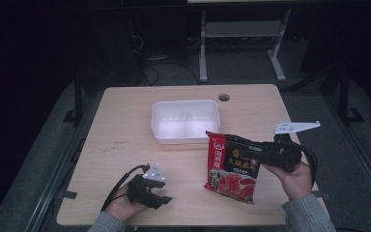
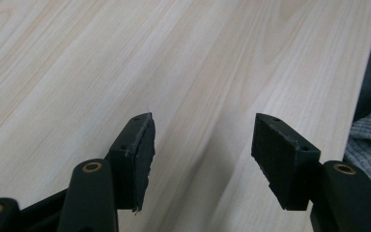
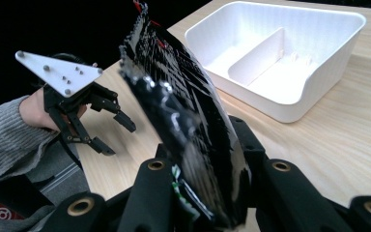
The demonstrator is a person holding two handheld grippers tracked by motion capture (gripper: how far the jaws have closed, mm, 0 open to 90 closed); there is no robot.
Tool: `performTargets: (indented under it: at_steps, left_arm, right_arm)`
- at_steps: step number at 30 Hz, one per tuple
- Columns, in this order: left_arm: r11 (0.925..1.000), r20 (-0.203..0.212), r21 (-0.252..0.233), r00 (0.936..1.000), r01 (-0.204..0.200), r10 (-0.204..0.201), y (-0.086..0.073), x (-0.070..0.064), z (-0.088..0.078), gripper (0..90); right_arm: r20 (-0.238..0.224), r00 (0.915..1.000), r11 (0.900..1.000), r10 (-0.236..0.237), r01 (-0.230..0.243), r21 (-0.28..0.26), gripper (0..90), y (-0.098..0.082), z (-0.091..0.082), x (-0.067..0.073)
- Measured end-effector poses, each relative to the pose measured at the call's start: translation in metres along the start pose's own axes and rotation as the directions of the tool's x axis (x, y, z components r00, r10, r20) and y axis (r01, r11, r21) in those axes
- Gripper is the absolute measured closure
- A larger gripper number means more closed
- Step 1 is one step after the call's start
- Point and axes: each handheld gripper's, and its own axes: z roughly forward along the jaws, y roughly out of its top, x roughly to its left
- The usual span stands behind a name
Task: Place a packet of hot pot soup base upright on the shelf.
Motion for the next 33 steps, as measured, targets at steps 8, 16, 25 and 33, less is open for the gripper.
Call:
performTargets:
  at_steps: [8,16,25,33]
  left_arm:
    - [0.9999,-0.005,0.010,0.9999,0.011,-0.011,-0.004,0.003,0.004,37.6]
    - [0.9998,-0.001,-0.015,0.9999,0.014,-0.014,-0.002,0.002,0.003,36.8]
    - [0.9999,-0.008,-0.016,1.0000,0.005,-0.005,-0.002,0.003,0.002,36.2]
    - [0.9999,-0.022,-0.009,0.9997,-0.005,0.005,-0.003,0.005,0.001,36.4]
  right_arm:
    - [0.011,0.9996,1.000,-0.027,0.027,-0.004,73.9,0.023,0.001,0.000]
    - [-0.001,0.9988,0.999,-0.049,0.049,-0.003,73.7,0.051,0.013,-0.003]
    - [0.009,0.9977,0.998,-0.068,0.068,0.009,73.8,0.081,0.031,-0.002]
    - [0.025,0.9972,0.997,-0.071,0.070,0.009,73.7,0.104,0.045,-0.006]
